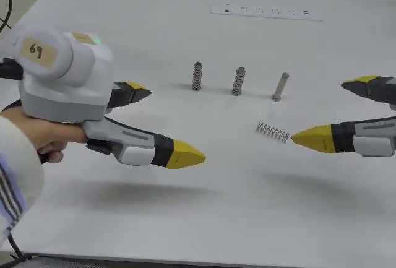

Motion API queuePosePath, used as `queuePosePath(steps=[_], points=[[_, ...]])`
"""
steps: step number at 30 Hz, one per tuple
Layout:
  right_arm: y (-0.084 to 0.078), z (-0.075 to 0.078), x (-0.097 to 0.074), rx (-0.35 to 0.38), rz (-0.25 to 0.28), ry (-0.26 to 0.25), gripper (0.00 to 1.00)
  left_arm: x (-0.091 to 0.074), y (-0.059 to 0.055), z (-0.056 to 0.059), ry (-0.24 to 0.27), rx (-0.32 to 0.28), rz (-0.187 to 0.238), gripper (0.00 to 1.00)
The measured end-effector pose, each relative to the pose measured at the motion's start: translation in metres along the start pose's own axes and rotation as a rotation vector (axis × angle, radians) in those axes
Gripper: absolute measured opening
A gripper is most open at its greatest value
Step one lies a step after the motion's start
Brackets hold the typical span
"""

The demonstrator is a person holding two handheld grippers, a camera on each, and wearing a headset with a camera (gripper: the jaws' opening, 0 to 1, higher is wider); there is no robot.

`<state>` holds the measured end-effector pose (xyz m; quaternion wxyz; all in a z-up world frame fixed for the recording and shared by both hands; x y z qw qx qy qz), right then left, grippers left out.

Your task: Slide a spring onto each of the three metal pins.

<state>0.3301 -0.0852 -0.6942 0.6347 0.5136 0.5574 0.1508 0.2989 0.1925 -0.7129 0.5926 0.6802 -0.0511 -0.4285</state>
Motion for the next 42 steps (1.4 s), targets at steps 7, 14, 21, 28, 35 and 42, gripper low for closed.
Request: queuePosePath(steps=[7, 14, 21, 28, 35, 42], points=[[-0.009, -0.003, -0.006, 0.047, 0.057, -0.018, 0.99, -0.001, 0.0, 0.0, 0.013, -0.012, -0.002, 0.93], [-0.019, -0.005, -0.011, 0.071, 0.062, -0.038, 1.0, -0.003, -0.001, -0.002, 0.03, -0.028, -0.004, 0.93], [-0.024, -0.009, -0.015, 0.091, 0.097, -0.063, 0.99, -0.004, -0.005, -0.003, 0.041, -0.023, -0.021, 0.93], [-0.041, -0.006, -0.015, 0.126, 0.053, -0.081, 0.99, -0.001, -0.009, -0.006, 0.05, -0.029, -0.037, 0.92], [-0.043, -0.01, -0.018, 0.129, 0.054, -0.085, 0.99, 0.001, -0.008, -0.006, 0.04, -0.027, -0.035, 0.9], [-0.043, -0.014, -0.02, 0.133, 0.028, -0.074, 0.96, 0.007, 0.008, -0.008, 0.038, 0.023, 0.011, 0.87]])
Point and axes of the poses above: the centre of the closed fingertips' face, and the gripper's own axes: x roughly forward along the fingers, z roughly to its right, y roughly out of its top, the point moved 7 cm from there along -x, roughly backward along the fingers, and after that the axes turned 11 degrees about y, right-handed, at the moved point
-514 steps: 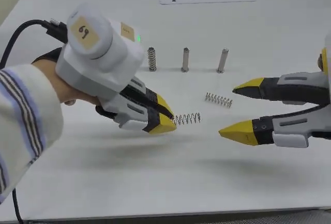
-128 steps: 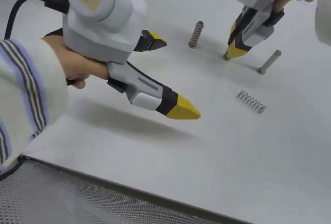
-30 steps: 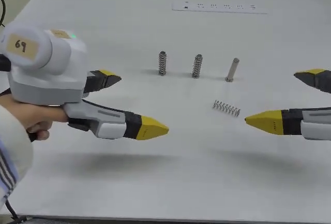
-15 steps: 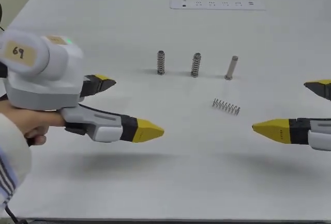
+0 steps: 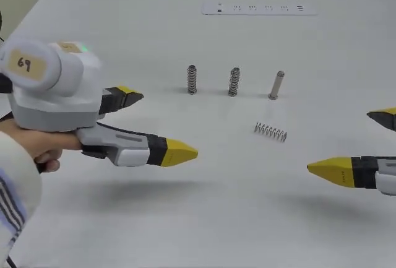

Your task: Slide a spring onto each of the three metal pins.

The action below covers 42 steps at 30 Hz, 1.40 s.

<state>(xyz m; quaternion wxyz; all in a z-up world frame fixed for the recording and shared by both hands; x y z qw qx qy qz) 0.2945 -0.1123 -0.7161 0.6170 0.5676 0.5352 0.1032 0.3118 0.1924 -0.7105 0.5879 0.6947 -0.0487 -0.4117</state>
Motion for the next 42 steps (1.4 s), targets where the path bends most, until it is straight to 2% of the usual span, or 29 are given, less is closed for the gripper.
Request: queuePosePath(steps=[5, 9, 14, 19, 22, 24, 30, 34, 38, 40, 42], points=[[0.004, -0.004, -0.001, -0.003, 0.013, -0.002, 0.97, 0.008, 0.008, 0.002, -0.022, 0.018, -0.003, 0.88], [0.005, -0.006, -0.002, 0.013, 0.021, 0.001, 0.96, 0.018, 0.013, 0.01, -0.055, 0.057, -0.021, 0.87], [0.005, -0.009, -0.003, 0.008, 0.015, -0.002, 0.97, 0.033, 0.018, 0.018, -0.105, 0.089, -0.016, 0.82], [0.005, -0.01, -0.002, 0.007, 0.017, 0.004, 0.96, 0.049, 0.029, 0.026, -0.151, 0.124, 0.036, 0.77], [0.004, -0.012, -0.001, 0.007, 0.015, 0.011, 0.95, 0.057, 0.032, 0.03, -0.173, 0.147, 0.014, 0.75], [0.003, -0.013, 0.0, 0.009, 0.014, 0.015, 0.95, 0.063, 0.033, 0.033, -0.197, 0.123, -0.007, 0.74], [0.0, -0.015, 0.0, 0.017, 0.016, 0.024, 0.94, 0.078, 0.033, 0.041, -0.243, 0.18, -0.025, 0.68], [0.0, -0.017, 0.0, 0.016, 0.014, 0.031, 0.94, 0.091, 0.031, 0.046, -0.282, 0.251, -0.067, 0.61], [-0.001, -0.017, -0.001, 0.008, 0.001, 0.025, 0.94, 0.099, 0.035, 0.057, -0.321, 0.29, -0.061, 0.57], [-0.001, -0.017, -0.002, 0.005, -0.006, 0.025, 0.93, 0.105, 0.037, 0.061, -0.327, 0.359, -0.056, 0.53], [-0.001, -0.017, -0.002, 0.007, -0.005, 0.026, 0.93, 0.109, 0.033, 0.065, -0.343, 0.418, -0.093, 0.5]])
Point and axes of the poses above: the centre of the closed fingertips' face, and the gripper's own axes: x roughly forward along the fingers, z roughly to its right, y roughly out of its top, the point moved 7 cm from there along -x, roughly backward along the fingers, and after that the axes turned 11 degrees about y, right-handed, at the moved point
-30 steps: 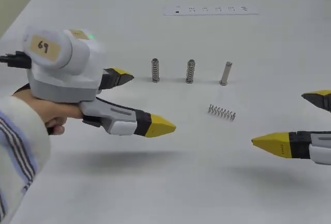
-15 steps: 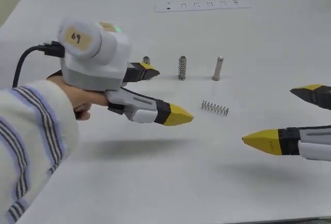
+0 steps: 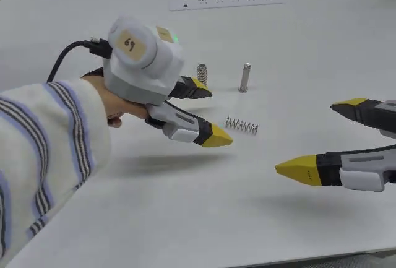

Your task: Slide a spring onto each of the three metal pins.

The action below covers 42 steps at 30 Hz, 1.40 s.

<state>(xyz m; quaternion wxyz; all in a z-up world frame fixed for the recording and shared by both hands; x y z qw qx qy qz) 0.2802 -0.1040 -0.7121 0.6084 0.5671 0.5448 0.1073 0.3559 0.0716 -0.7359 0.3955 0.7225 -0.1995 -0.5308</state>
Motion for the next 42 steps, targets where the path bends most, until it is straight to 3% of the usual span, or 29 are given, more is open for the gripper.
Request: queuePosePath(steps=[6, 19, 24, 29, 33, 34, 36, 42], points=[[0.0, 0.0, -0.001, 0.002, 0.003, 0.0, 0.93, 0.013, 0.003, 0.005, -0.046, -0.034, 0.01, 0.46], [-0.002, -0.003, 0.0, 0.009, 0.001, 0.012, 0.89, 0.027, 0.001, 0.01, -0.077, -0.008, -0.034, 0.31], [-0.002, -0.003, -0.002, 0.004, 0.0, 0.018, 0.88, 0.028, 0.002, 0.013, -0.093, -0.011, -0.032, 0.19], [-0.002, -0.005, -0.001, -0.003, -0.002, 0.027, 0.89, 0.027, 0.0, 0.017, -0.108, 0.008, -0.046, 0.11], [0.0, -0.007, 0.0, -0.008, 0.002, 0.032, 0.88, 0.026, -0.005, 0.024, -0.127, 0.048, -0.082, 0.04], [0.0, -0.006, 0.0, -0.007, 0.003, 0.032, 0.88, 0.027, -0.004, 0.024, -0.121, 0.063, -0.068, 0.04], [0.0, -0.005, 0.0, -0.008, 0.004, 0.031, 0.88, 0.024, -0.003, 0.027, -0.122, 0.044, -0.071, 0.04], [0.0, -0.005, -0.002, -0.009, 0.006, 0.027, 0.87, 0.025, 0.0, 0.03, -0.092, 0.067, -0.068, 0.03]])
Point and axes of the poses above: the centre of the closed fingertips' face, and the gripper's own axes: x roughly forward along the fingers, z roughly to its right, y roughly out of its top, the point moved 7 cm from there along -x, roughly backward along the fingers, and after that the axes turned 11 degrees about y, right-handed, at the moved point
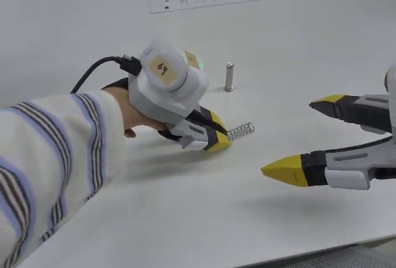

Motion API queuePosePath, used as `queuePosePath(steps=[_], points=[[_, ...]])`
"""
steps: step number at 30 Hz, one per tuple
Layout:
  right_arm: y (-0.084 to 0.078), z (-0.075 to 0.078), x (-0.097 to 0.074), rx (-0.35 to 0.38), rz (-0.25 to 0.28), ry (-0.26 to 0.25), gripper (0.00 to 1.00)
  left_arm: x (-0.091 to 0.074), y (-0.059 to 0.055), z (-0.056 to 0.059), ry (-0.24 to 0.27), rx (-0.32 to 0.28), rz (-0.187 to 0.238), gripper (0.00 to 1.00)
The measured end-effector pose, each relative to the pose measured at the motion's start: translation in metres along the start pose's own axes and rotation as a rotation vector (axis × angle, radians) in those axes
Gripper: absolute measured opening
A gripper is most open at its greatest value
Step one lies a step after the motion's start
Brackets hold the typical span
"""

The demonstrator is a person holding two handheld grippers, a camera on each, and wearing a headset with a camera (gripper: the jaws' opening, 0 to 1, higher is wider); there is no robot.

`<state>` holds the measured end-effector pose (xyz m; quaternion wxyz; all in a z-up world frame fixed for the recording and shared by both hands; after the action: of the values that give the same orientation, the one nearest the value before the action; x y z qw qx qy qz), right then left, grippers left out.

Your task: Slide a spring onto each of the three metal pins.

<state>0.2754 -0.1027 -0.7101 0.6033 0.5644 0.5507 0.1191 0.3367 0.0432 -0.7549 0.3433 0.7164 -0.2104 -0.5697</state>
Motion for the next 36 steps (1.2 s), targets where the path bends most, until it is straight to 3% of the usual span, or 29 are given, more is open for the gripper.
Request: queuePosePath(steps=[4, 9, 14, 19, 27, 36], points=[[-0.001, 0.0, -0.001, 0.003, 0.001, -0.004, 0.87, 0.0, 0.001, 0.0, 0.011, 0.01, -0.003, 0.02], [-0.003, -0.001, -0.002, 0.006, -0.001, -0.001, 0.87, 0.002, 0.002, 0.002, 0.004, -0.045, -0.012, 0.02], [-0.003, -0.002, -0.002, 0.007, 0.001, -0.002, 0.87, 0.002, 0.001, 0.006, 0.015, 0.014, -0.019, 0.02], [-0.004, -0.002, -0.003, 0.006, -0.002, -0.004, 0.86, 0.0, -0.002, 0.007, 0.032, -0.01, -0.009, 0.02], [-0.003, 0.0, -0.006, -0.007, -0.005, -0.007, 0.84, -0.01, -0.006, 0.007, 0.029, -0.053, -0.01, 0.02], [0.0, 0.002, -0.007, -0.024, -0.008, -0.006, 0.8, -0.021, -0.001, 0.002, 0.052, -0.056, 0.022, 0.02]])
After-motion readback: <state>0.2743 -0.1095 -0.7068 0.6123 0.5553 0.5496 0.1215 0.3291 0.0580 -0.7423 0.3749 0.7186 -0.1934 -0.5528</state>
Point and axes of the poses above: the centre of the closed fingertips' face, and the gripper's own axes: x roughly forward along the fingers, z roughly to its right, y roughly out of its top, the point moved 7 cm from there along -x, roughly backward along the fingers, and after that the axes turned 11 degrees about y, right-handed, at the moved point
